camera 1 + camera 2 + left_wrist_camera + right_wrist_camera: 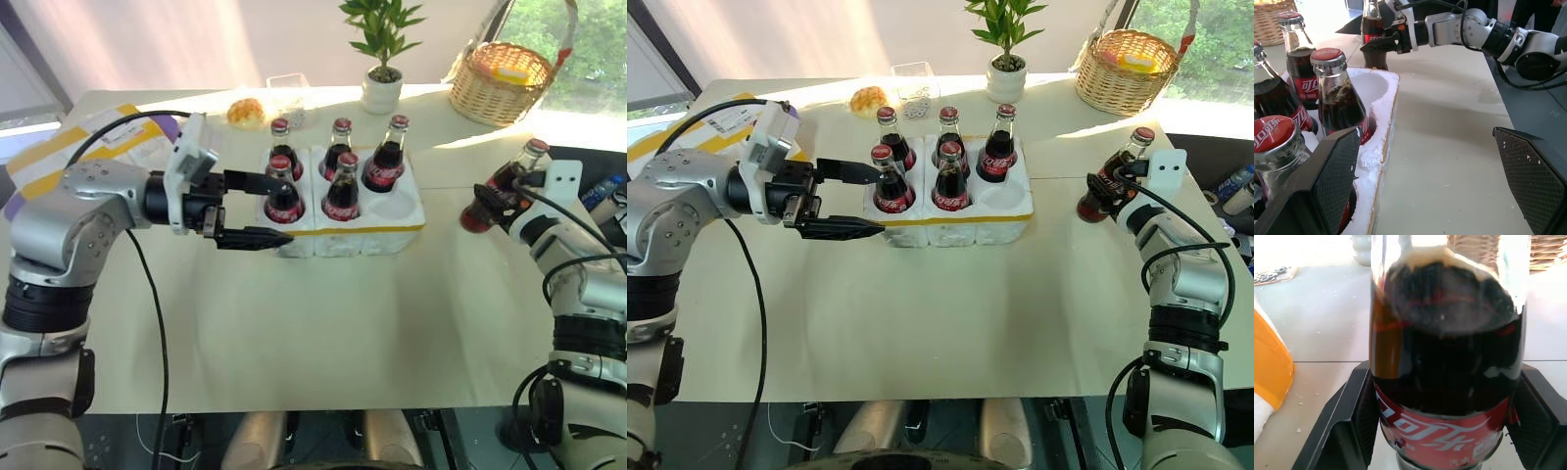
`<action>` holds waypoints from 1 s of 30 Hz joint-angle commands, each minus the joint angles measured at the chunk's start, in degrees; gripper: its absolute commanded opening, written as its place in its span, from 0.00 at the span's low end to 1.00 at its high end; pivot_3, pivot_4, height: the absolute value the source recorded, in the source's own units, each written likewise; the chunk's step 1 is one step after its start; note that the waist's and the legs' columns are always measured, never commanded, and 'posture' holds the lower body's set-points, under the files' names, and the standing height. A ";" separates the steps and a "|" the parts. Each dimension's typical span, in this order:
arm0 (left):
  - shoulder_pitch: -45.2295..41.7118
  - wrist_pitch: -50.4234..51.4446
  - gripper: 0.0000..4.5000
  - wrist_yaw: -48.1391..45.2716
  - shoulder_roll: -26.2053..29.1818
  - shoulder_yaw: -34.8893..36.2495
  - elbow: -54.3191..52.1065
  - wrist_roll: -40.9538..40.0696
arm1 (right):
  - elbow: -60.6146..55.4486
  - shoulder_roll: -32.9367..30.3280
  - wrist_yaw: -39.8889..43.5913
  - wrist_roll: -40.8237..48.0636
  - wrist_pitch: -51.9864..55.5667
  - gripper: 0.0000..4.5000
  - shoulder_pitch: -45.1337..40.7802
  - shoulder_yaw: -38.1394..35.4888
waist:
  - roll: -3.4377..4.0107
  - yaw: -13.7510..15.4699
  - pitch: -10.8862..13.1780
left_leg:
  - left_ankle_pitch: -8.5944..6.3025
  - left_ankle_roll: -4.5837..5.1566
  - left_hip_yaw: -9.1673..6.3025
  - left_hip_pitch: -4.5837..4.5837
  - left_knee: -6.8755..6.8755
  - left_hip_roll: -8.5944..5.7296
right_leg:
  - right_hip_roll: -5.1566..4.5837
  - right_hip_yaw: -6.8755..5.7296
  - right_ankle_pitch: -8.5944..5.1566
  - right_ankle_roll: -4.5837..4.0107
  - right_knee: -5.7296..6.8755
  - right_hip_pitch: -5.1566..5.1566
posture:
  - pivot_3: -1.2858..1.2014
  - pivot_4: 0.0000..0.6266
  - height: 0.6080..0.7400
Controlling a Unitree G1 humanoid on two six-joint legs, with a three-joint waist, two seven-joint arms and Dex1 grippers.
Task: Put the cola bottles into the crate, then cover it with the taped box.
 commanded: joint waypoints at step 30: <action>0.11 -0.67 1.00 2.26 -0.13 3.19 -0.39 -0.85 | -23.12 -0.83 13.31 9.71 7.75 0.62 -6.11 18.80 | 0.55 -1.07 0.35 | 0.04 -0.04 0.06 -0.06 -0.18 -0.03 | -0.02 0.07 0.00 0.01 0.07 -0.22 | 0.52 0.24 1.00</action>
